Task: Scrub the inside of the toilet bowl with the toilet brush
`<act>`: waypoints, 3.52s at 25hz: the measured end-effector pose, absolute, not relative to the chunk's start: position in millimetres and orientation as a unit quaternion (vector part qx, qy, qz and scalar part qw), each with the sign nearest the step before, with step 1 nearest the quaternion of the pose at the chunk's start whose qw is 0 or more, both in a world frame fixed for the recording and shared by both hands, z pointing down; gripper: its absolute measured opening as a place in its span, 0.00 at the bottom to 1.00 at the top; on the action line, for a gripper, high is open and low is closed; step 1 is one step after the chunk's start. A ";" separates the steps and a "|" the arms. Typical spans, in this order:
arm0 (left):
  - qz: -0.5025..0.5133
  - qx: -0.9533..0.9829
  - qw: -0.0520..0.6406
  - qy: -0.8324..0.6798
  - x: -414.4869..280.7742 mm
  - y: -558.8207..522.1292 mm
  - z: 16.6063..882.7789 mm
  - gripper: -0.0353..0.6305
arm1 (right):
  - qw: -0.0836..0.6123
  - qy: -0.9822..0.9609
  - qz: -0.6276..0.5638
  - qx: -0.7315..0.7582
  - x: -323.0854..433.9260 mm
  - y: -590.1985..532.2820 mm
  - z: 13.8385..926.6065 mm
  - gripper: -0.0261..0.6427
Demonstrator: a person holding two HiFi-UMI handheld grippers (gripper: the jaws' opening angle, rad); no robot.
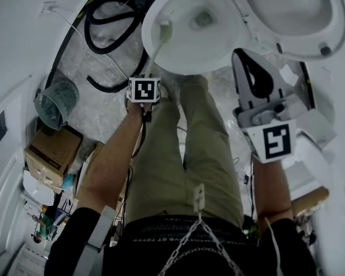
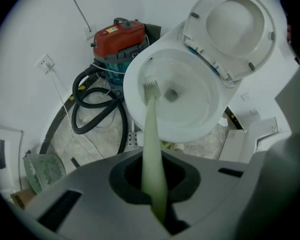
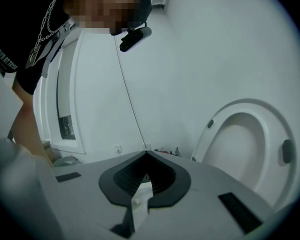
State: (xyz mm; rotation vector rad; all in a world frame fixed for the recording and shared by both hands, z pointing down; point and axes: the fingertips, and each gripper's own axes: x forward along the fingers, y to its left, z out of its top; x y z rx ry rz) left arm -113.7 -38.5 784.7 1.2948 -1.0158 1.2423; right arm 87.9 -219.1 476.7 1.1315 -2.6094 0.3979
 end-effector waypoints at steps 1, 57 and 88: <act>0.512 0.541 0.518 -0.421 -109.3 -39.2 787.8 0.06 | 0.135 -0.900 0.138 0.390 90.4 -219.4 477.8 0.04; 0.559 0.691 0.320 -0.327 12.3 -157.5 812.1 0.06 | 0.143 -0.875 0.153 0.436 163.4 -193.6 479.6 0.04; 0.642 0.702 0.226 -0.207 -36.1 -33.9 800.1 0.06 | 0.132 -0.884 0.138 0.426 83.0 -136.1 452.9 0.04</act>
